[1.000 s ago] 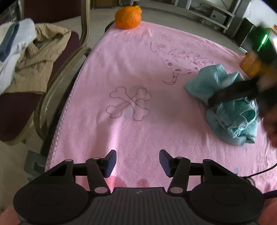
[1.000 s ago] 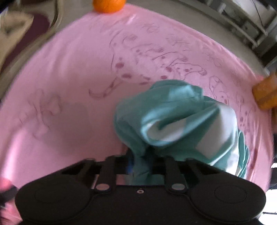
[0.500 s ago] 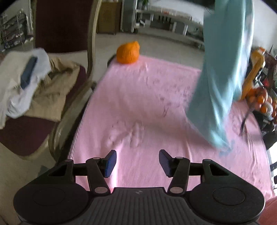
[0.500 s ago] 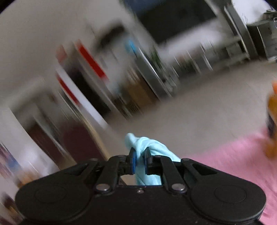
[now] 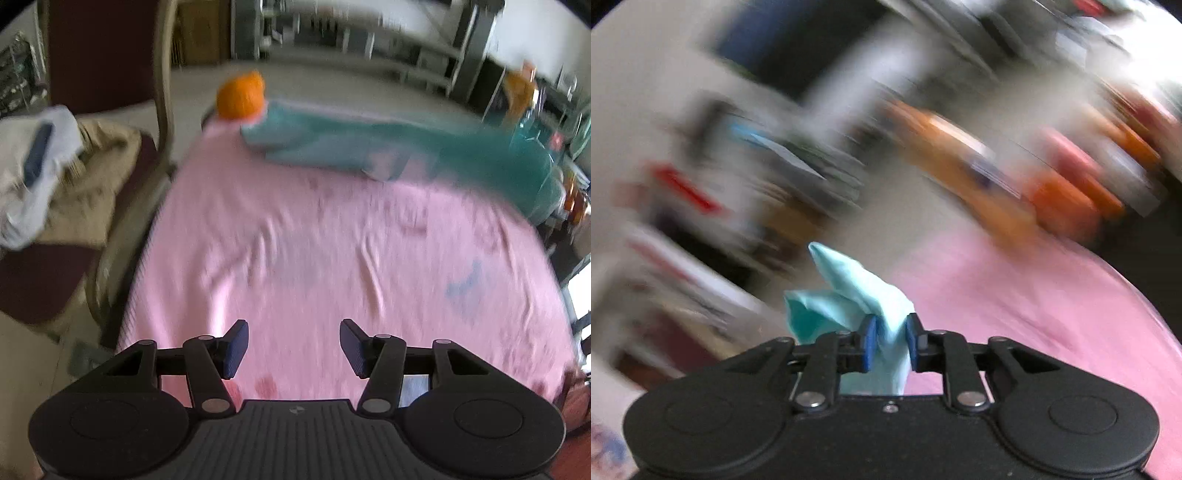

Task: Fold clothes
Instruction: 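Lift the T-shirt high with the right tool and shake it out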

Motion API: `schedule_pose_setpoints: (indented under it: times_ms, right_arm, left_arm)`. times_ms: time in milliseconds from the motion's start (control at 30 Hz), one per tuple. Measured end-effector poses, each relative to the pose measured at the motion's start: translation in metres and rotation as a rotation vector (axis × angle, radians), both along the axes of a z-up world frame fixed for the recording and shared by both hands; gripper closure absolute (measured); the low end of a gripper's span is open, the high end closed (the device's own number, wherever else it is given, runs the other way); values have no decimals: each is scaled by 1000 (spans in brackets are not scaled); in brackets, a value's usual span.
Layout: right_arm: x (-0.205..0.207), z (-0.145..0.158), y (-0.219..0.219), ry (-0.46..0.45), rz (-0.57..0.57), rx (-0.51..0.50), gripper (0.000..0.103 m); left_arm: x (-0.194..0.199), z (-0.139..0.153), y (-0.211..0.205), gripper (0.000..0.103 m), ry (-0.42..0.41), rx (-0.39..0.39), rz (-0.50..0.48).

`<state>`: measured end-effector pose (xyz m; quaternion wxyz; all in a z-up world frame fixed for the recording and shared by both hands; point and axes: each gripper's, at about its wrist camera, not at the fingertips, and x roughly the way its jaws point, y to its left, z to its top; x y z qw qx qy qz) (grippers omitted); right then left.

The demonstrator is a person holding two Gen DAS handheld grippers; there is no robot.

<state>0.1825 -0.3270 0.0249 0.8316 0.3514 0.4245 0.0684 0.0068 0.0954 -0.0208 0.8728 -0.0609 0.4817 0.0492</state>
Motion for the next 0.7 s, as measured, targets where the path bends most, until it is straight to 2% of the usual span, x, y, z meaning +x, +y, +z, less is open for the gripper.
schedule_pose_setpoints:
  times_ms: [33,67,133,200,333,367,433,533,700]
  right_arm:
    - [-3,-30,-9,89,-31,-42,84]
    - [-8,-50,-15,134,-46,-59,84]
    - [-17,-75,-24,175,-51,-59,80]
    - [-23,-83,-26,181,-32,-35,75]
    - [-23,-72,-1,120,77,-14,73]
    - [-23,-69,6,104,105,-9,72]
    - [-16,-62,18,57,136,23,71]
    - [-2,-57,30,-15,158,77,65]
    - [22,-86,33,-43,133,93,62]
  left_arm:
    - [2,-7,-3,50,24,2,-6]
    - [4,-12,-4,50,41,5,-9]
    - [11,-19,-6,50,59,9,-6]
    - [18,-23,-7,51,67,4,0]
    - [39,-19,-11,52,28,-41,9]
    - [48,-18,-9,54,10,-58,23]
    - [66,-15,-6,64,-23,-96,60]
    - [104,-18,3,67,-48,-173,129]
    - [172,-52,26,67,-12,-346,240]
